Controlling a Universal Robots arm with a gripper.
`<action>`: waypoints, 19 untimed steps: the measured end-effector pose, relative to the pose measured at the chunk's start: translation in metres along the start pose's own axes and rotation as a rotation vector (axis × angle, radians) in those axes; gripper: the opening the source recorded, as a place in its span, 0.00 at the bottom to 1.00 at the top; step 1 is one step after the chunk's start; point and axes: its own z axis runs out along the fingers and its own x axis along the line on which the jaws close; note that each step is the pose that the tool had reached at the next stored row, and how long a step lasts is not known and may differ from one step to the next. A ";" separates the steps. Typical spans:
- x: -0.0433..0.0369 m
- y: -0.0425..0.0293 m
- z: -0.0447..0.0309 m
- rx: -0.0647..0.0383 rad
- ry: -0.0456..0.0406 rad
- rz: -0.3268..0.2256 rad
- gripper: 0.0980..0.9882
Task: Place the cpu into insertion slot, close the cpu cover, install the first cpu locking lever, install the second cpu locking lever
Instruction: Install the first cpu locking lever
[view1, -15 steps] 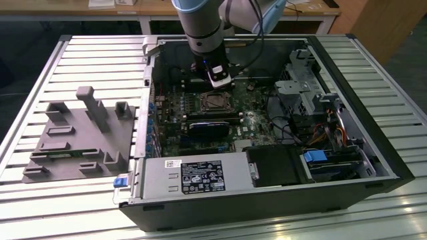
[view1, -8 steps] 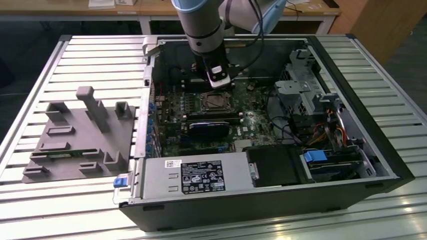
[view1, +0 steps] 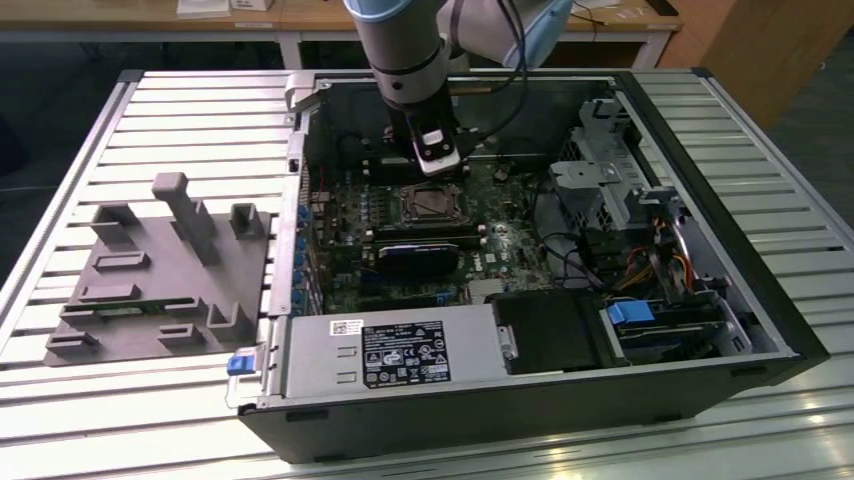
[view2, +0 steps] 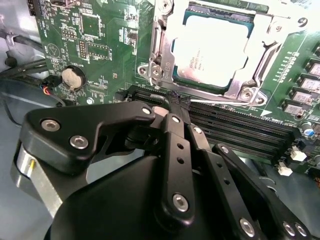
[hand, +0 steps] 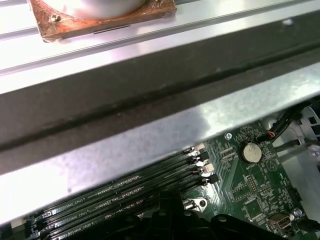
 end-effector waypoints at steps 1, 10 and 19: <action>0.0000 0.0001 0.0000 0.003 -0.0014 0.000 0.00; 0.0004 0.0015 0.0005 0.008 -0.0035 -0.001 0.00; 0.0001 0.0043 0.0013 0.008 -0.0035 -0.001 0.00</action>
